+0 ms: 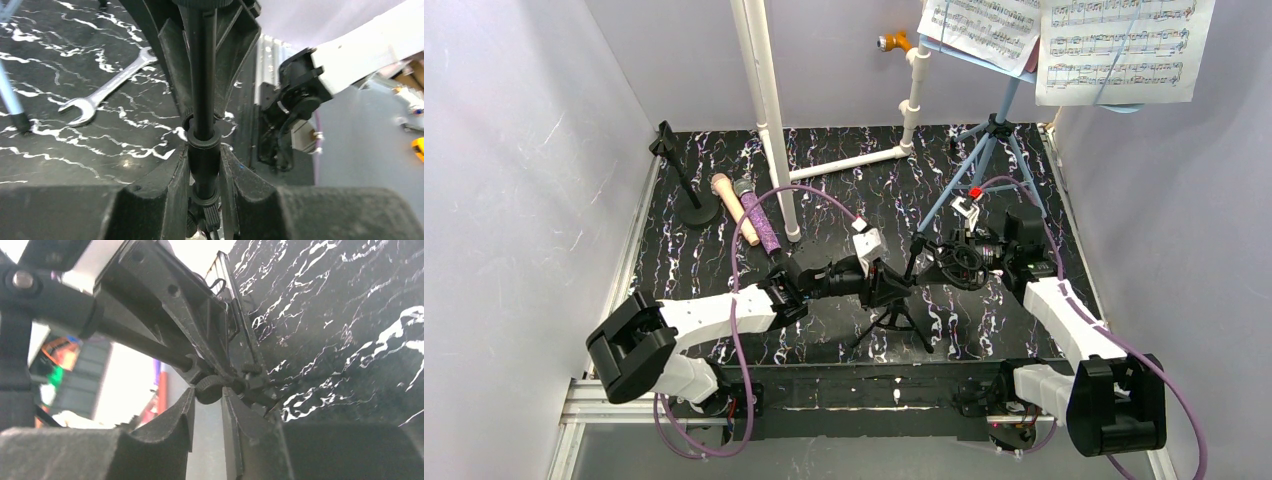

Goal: Pack up the instrument practice props
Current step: Unscrew the knob on the microphone stand.

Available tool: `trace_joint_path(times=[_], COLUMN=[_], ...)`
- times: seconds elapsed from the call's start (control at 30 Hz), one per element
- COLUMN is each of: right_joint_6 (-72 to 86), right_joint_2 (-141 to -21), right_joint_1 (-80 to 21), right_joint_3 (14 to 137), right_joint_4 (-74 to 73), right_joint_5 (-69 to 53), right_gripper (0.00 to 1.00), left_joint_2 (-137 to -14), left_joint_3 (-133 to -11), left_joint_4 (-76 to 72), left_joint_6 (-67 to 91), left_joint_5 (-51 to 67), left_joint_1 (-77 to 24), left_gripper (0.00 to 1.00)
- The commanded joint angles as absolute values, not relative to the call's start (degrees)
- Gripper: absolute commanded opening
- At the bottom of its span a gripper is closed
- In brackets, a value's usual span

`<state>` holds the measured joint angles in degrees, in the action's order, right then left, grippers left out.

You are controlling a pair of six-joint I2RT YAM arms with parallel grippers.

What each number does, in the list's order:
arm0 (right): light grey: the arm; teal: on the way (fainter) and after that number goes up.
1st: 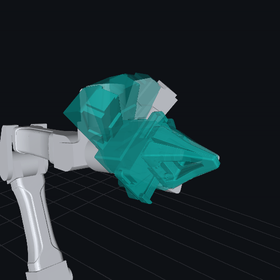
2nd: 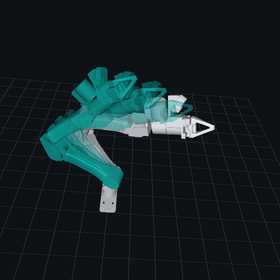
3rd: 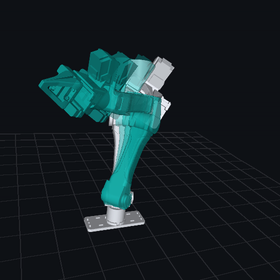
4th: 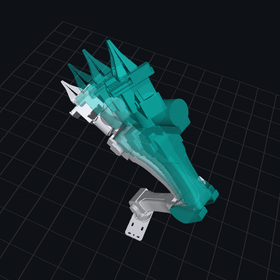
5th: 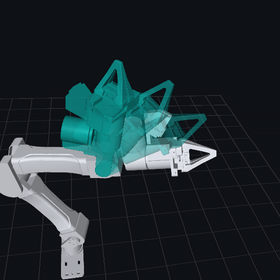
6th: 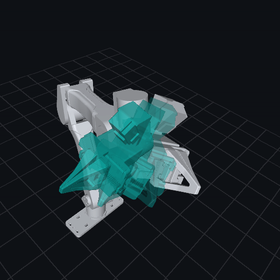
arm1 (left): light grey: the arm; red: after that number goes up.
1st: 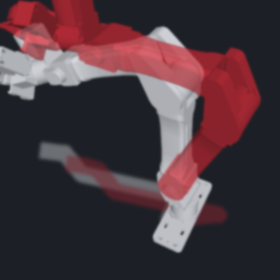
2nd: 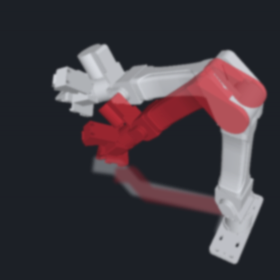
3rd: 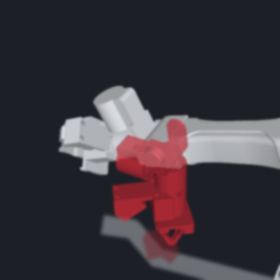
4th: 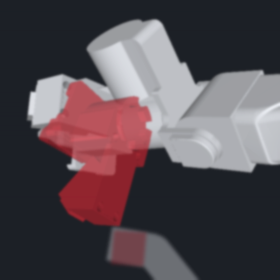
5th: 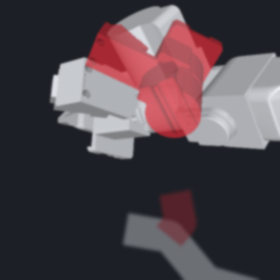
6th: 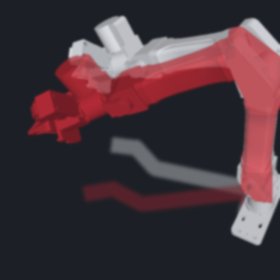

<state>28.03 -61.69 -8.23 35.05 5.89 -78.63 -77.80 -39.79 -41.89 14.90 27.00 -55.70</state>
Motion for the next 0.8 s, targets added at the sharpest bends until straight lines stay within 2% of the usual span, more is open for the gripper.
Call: trace_joint_path(times=[0.0,0.23,0.3,0.4,0.43,0.53,0.6,0.7,0.77], right_joint_6=[43.86,48.25,47.42,42.95,39.39,27.78,23.14,17.33,6.16], right_joint_2=[-61.31,-61.34,-60.73,-59.34,-58.66,-56.18,-54.31,-53.55,-53.28], right_joint_1=[-6.68,-6.77,-6.77,-6.77,-6.77,-6.69,-6.60,-6.30,-6.11], right_joint_3=[36.59,35.30,35.02,34.79,34.80,34.08,33.44,34.20,36.15], right_joint_4=[14.46,17.47,17.52,16.11,14.27,9.37,9.23,7.27,-3.99], right_joint_5=[-72.23,-71.69,-71.21,-71.23,-71.24,-72.01,-72.65,-74.83,-76.96], right_gripper=[0.01,0.02,0.17,0.51,0.65,0.91,0.98,0.99,0.98], left_joint_2=[-72.68,-73.62,-73.60,-72.62,-72.12,-69.91,-68.50,-66.62,-65.98], left_joint_3=[-40.98,-41.66,-41.81,-41.35,-41.00,-40.17,-39.17,-36.73,-35.18], left_joint_4=[-38.00,-37.72,-37.84,-38.54,-38.98,-40.43,-41.95,-46.32,-49.69], left_joint_6=[5.54,7.16,8.89,11.15,11.92,15.46,18.45,23.80,27.20], left_joint_5=[26.65,26.74,26.92,26.60,26.36,25.78,25.67,24.84,24.14], left_joint_1=[-56.07,-56.07,-56.06,-56.09,-56.01,-56.04,-56.05,-56.04,-56.02], left_gripper=[0.00,0.00,0.00,0.00,0.00,0.00,0.00,0.00,0.00])
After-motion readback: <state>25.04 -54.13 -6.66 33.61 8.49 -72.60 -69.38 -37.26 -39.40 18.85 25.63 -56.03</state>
